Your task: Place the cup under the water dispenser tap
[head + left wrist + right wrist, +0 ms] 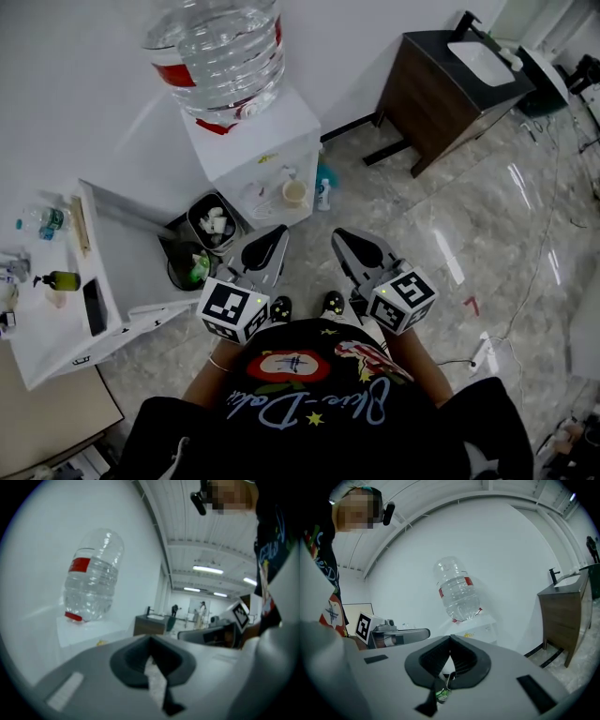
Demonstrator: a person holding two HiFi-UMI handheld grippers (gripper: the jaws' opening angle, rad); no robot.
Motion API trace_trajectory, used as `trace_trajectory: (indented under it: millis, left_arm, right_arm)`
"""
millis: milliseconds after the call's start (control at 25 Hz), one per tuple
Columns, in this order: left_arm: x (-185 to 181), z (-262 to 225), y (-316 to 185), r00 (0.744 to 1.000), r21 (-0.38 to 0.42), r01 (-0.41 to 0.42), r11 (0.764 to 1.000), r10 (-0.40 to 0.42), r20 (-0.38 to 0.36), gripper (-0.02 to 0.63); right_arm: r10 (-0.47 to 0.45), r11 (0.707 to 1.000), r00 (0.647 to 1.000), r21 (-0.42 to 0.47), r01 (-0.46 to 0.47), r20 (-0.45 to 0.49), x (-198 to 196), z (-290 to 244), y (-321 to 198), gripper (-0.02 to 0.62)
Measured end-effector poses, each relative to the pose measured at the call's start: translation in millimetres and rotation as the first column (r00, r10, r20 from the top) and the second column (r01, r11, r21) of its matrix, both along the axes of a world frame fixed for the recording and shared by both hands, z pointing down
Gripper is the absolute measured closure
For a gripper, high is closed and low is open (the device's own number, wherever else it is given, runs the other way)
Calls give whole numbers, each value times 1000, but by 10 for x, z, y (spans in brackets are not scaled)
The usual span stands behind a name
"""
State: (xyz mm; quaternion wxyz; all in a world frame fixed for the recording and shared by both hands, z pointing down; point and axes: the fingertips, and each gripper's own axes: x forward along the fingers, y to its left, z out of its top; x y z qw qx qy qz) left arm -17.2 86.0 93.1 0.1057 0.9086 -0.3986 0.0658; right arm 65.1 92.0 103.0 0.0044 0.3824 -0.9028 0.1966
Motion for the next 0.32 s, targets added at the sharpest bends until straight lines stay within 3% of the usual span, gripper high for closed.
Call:
trace_trajectory:
  millis: [320]
  left_arm:
    - [62,-10,-57,1000,3,-25,1000,25,17,618]
  right_arm:
    - [-4,1000,1000,11,4,10,-19,-38,-69,581]
